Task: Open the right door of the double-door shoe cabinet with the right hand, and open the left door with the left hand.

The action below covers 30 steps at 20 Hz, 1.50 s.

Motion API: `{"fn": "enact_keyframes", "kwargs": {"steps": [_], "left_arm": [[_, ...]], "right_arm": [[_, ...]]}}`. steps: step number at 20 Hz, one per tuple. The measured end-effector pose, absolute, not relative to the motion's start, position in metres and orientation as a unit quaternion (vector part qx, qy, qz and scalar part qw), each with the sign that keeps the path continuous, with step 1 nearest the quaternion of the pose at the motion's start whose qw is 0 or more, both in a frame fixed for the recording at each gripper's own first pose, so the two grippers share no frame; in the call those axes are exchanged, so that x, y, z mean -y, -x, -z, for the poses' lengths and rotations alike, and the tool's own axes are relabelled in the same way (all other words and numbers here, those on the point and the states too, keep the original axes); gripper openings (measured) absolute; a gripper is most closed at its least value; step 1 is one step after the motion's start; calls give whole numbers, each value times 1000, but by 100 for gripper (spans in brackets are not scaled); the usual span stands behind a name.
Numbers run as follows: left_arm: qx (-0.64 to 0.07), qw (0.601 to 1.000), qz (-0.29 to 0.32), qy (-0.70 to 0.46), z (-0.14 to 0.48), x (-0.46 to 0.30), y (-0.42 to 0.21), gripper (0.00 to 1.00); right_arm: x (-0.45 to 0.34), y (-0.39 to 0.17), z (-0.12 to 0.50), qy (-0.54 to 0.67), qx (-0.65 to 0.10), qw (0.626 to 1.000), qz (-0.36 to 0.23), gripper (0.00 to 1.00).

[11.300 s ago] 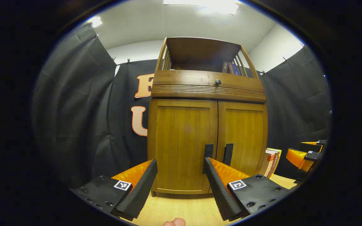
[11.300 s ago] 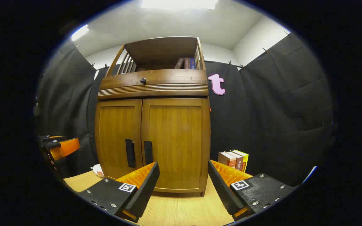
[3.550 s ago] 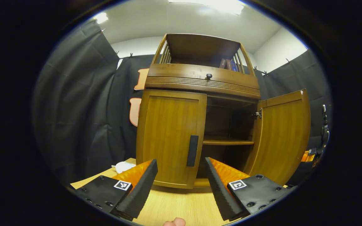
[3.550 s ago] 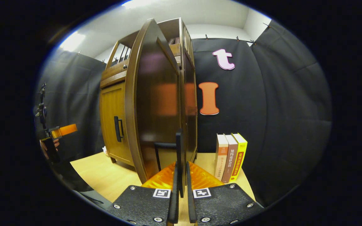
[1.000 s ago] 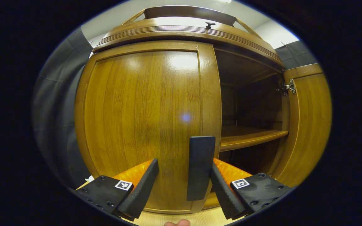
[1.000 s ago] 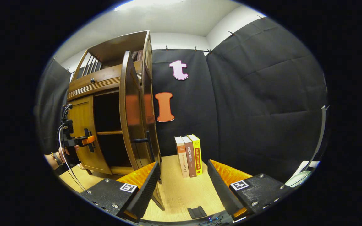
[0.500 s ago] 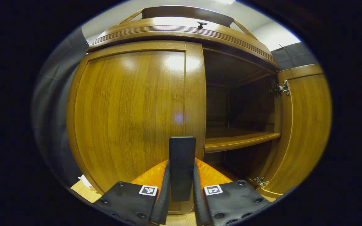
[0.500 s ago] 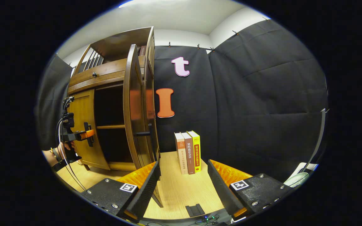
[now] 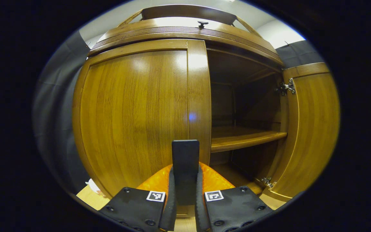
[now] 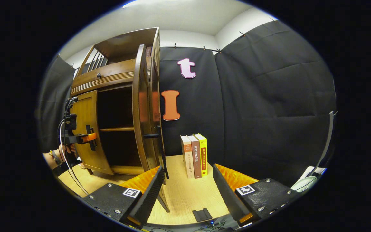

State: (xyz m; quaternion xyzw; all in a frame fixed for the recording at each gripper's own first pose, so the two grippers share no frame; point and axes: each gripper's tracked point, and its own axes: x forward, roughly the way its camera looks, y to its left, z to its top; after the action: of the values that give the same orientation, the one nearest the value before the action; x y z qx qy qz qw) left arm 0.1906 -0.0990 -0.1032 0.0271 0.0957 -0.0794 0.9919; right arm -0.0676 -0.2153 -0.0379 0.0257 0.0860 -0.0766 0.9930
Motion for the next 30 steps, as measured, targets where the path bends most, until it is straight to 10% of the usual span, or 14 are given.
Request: {"fn": "enact_keyframes", "kwargs": {"steps": [30], "left_arm": [[-122,988,-40,-87,62,-104,-10,20]], "right_arm": [[192,52,18,-31,-64,994,79,92]]}}
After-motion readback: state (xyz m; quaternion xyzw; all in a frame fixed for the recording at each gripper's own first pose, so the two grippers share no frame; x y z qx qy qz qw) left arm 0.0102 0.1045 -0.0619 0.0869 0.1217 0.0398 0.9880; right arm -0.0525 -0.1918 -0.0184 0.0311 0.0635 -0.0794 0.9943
